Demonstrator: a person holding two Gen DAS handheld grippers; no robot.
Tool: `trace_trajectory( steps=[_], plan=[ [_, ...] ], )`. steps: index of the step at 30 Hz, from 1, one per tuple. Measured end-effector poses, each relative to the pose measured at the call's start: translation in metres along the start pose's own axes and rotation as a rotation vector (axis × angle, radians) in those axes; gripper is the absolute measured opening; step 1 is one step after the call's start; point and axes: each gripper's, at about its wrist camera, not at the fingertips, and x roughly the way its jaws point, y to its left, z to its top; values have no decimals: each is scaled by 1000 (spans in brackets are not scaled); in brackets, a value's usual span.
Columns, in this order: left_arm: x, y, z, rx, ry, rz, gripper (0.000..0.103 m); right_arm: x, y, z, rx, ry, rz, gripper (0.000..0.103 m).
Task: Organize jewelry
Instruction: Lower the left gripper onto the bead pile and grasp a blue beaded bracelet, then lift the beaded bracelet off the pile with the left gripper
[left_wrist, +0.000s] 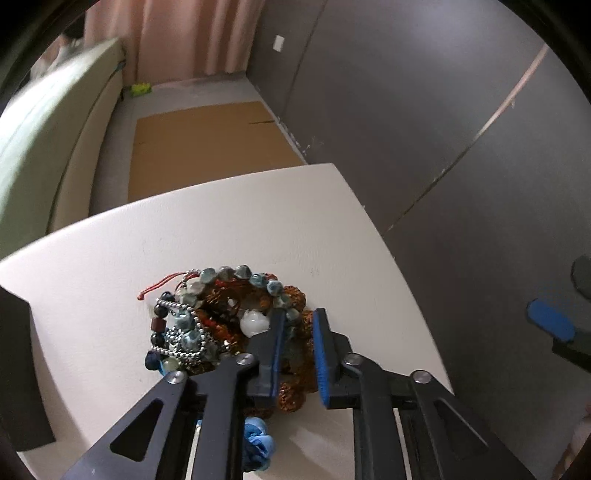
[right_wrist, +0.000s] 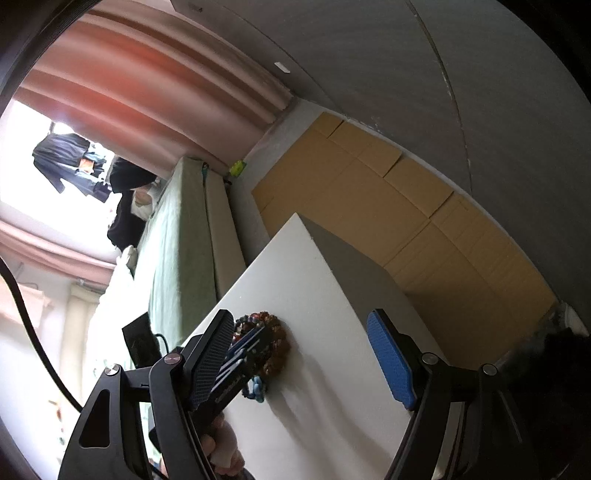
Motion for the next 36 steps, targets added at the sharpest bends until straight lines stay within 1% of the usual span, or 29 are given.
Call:
trace_trajectory(
  steps=[1,2,4,6,8,11,14,18,23,26,27,28,29,31,32,34,36],
  plan=[
    [-1,2,0,-3,-3,10,2,0,0,0,-1,0,1,75],
    [-3,3,1,-8,-1,0,0,0,0,0,-1,0,1,75],
    [-9,5,0,-16,-10,-19,0,0,-1,1,-2,1,2,75],
    [-22,5,0,-3,-45,-36,0,2,1,1,-5,4,1,75],
    [-33,5,0,-2,-63,-52,0,3,4,1,-10,8,0,75],
    [-40,3,3,17,-71,-34,0,6,8,-1,-20,15,0,75],
    [-33,-5,3,65,-25,0,0,9,12,-3,-26,22,3,75],
    [-17,-3,0,41,50,-20,2,10,13,-4,-24,21,3,75],
    [-10,3,-1,48,69,27,2,12,14,-4,-20,20,5,75],
    [-5,2,-3,85,91,68,3,12,13,-4,-24,21,-4,75],
    [-5,2,-4,94,95,71,4,12,13,-3,-26,19,-8,75],
    [-6,2,-4,102,97,70,10,11,12,-3,-26,18,-11,75],
    [-6,2,-4,103,98,64,18,11,11,-2,-25,16,-13,75],
    [-11,2,-3,97,90,47,28,10,9,-1,-23,15,-15,75],
    [-13,2,-3,96,85,46,31,9,9,-1,-22,15,-15,75],
    [-20,1,-1,94,65,44,32,9,9,-1,-22,14,-15,75],
    [-23,0,0,101,52,61,31,9,9,-1,-22,13,-14,75]
  ],
)
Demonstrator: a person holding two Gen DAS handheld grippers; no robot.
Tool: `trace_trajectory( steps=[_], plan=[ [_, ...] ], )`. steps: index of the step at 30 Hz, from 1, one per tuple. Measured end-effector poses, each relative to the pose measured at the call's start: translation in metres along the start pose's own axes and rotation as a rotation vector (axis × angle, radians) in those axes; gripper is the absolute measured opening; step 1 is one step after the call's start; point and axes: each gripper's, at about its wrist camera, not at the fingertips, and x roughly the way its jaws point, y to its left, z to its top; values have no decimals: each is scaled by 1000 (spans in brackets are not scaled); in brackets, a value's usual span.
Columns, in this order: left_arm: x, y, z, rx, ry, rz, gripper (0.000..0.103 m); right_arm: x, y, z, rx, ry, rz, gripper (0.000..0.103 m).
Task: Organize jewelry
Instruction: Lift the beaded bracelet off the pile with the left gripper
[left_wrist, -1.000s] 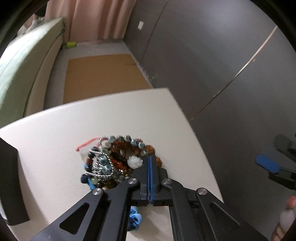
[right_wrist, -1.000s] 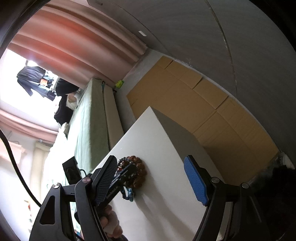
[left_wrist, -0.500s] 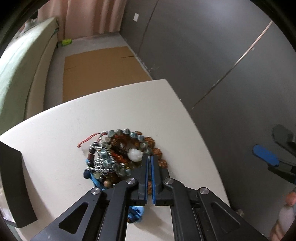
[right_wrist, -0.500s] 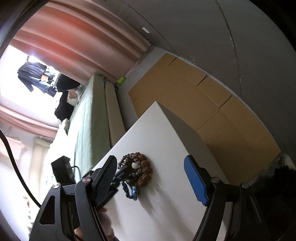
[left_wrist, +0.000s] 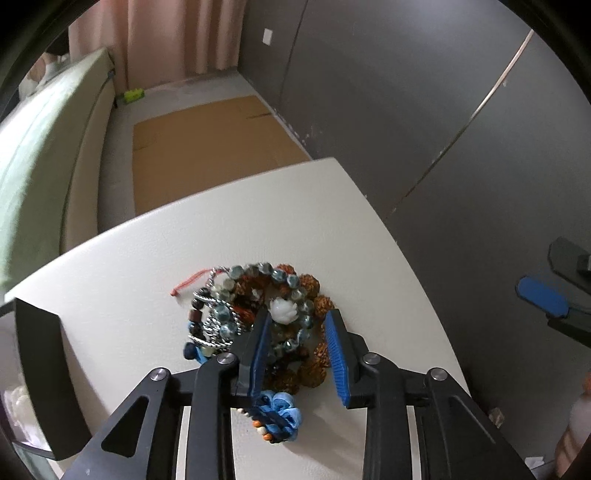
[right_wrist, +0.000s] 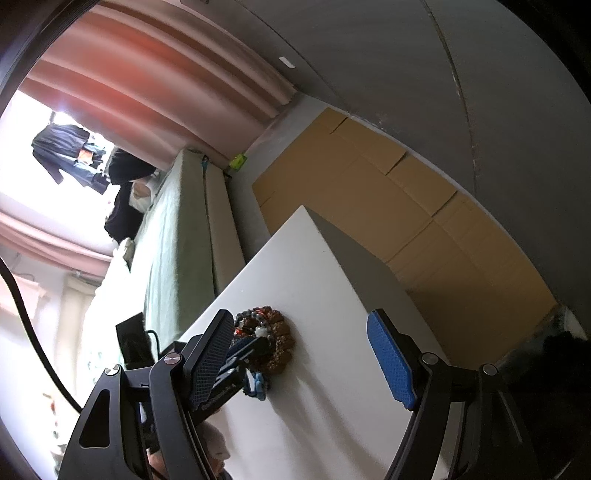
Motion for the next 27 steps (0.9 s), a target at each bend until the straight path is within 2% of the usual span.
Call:
trace_trajectory(
  steps=[4,10,11,13,15,18,22,27],
  plan=[
    [4,-7,-2,56,14,41,31,0,-1,0,-1,2,5,75],
    [19,-22,-7,135,44,96,23,-3,-3,0,2,-2,5,75],
    [23,-23,-8,144,51,113,19,-3,-3,0,2,-2,4,75],
    [28,-25,-10,163,50,148,18,-3,-3,1,2,-2,1,75],
    [27,-26,-9,171,43,148,13,-4,-4,1,4,-4,-4,75],
    [21,-21,-9,138,34,111,10,-5,-5,1,4,-5,-7,75],
    [-9,-15,-5,104,-38,44,10,-4,-2,0,-10,2,-6,75],
    [-46,-2,0,65,-113,31,10,0,7,-4,-28,17,1,75]
  ],
)
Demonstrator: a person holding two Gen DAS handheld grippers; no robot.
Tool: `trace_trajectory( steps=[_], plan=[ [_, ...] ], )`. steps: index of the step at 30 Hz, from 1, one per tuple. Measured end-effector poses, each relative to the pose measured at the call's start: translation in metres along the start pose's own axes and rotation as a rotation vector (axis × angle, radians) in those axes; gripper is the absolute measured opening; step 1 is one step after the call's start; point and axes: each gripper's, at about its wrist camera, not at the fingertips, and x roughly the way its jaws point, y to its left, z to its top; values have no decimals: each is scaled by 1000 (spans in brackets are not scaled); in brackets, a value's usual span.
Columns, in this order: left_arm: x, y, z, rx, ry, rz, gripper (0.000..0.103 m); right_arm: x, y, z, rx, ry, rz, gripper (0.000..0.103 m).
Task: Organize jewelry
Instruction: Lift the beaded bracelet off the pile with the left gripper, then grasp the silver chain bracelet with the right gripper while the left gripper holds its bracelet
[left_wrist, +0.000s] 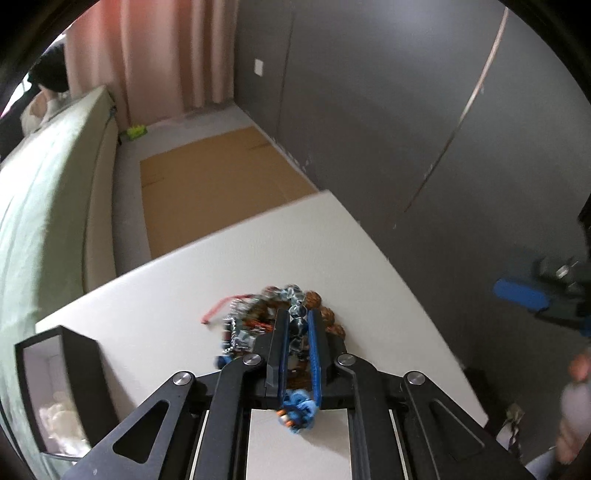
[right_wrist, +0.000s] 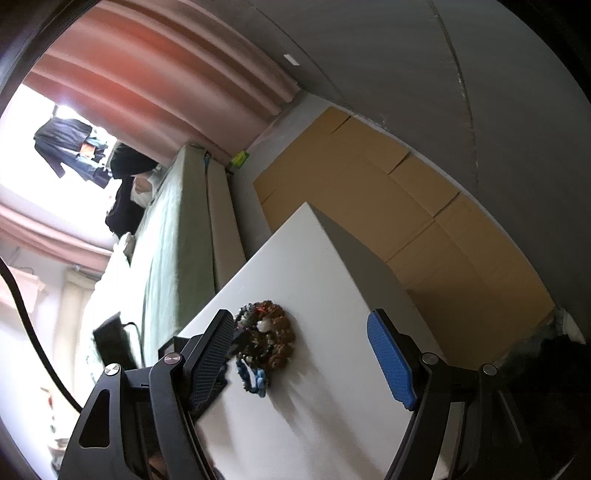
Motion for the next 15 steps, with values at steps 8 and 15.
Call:
trace_trajectory(
  steps=[8,15],
  plan=[
    [-47,36,-11,-96,-99,-15,10,14,19,-7,-31,25,9,75],
    [-71,72,-33,-193,-181,-47,10,36,44,-14,-83,64,25,75]
  ],
)
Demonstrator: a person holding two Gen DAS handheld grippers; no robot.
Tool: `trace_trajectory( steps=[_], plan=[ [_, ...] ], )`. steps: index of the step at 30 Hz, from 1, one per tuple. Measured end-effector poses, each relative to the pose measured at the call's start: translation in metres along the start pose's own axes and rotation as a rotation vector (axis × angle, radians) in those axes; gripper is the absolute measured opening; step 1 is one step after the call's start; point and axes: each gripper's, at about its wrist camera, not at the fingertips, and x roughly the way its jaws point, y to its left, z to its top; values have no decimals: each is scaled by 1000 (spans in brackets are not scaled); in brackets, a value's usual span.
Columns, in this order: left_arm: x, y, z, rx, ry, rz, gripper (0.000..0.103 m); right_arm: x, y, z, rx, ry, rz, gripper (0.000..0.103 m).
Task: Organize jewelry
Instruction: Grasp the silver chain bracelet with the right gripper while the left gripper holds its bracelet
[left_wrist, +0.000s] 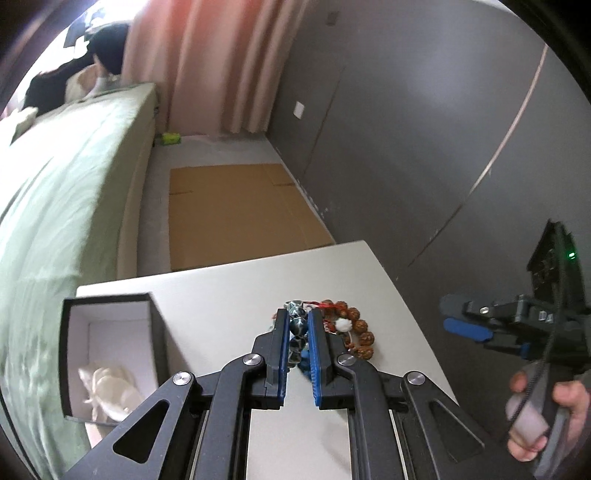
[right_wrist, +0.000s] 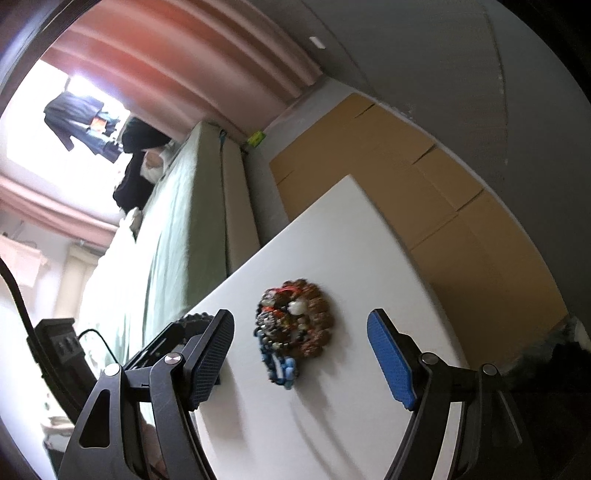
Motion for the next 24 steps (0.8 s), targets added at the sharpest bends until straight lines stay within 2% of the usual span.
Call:
trace_trajectory(
  steps=[3,6,9,14,19,24],
  plan=[
    [-11,17,-8,-39,-30,-21,10,14,13,-4,-29,21,11,74],
    [-17,30,-12,-66,-43,-37,10,29,23,-8,-46,48,26,64],
    [-24,39,-10,-66,-60,-38,10,48,31,-13,-58,77,20,60],
    [-36,58,-13,-100,-78,-50,10,75,38,-17,-33,117,18,47],
    [-48,78,-16,-133,-90,-52,10,97,43,-21,-23,142,-5,46],
    [-60,95,-19,-163,-106,-55,10,115,46,-22,-31,141,-71,46]
  ],
)
